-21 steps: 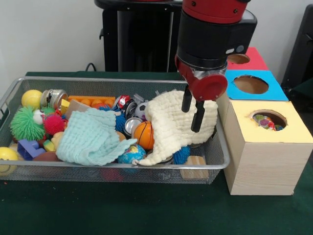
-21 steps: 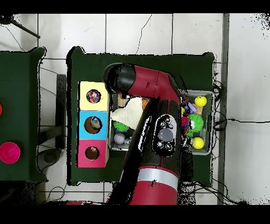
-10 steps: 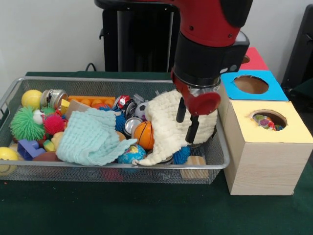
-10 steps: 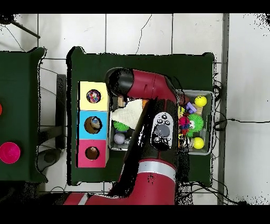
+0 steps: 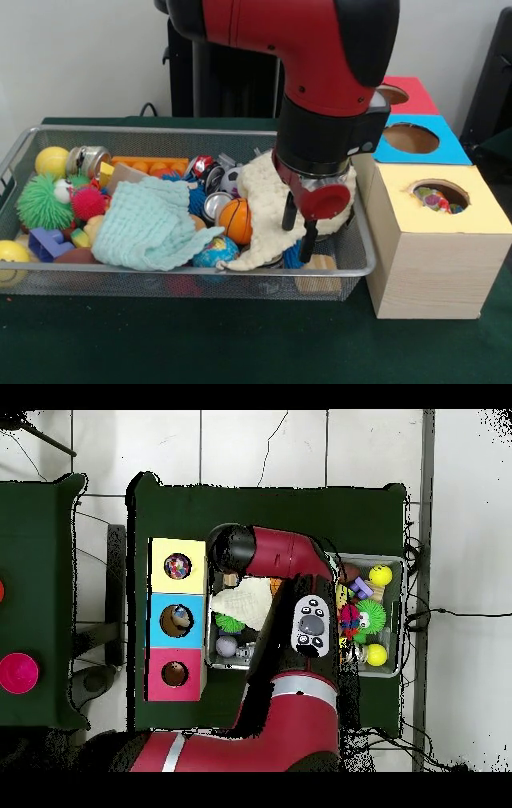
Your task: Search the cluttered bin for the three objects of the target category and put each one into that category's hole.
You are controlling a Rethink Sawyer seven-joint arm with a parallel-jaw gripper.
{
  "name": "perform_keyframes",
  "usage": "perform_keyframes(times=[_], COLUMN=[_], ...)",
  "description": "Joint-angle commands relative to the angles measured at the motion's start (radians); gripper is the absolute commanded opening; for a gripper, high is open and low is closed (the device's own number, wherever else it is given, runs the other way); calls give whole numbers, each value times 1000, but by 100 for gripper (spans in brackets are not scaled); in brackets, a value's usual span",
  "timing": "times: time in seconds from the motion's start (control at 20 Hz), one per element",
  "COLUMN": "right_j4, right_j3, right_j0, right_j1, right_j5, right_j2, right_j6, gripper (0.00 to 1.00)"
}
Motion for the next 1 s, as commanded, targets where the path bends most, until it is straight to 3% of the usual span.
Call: perform_keyframes(times=[0.05,0.4,0.7,1.0], right_j4=[-55,-92,-104,-111], right_j3=[169,210,284,287], right_j0=[-56,-110,-92,-90], right_j1=[23,22,-41,-45], right_j5=[-97,-138,-128,-106], right_j2=[128,168,150,157], right_j6=[-129,-191,-114,-104], gripper=[100,100,100,100])
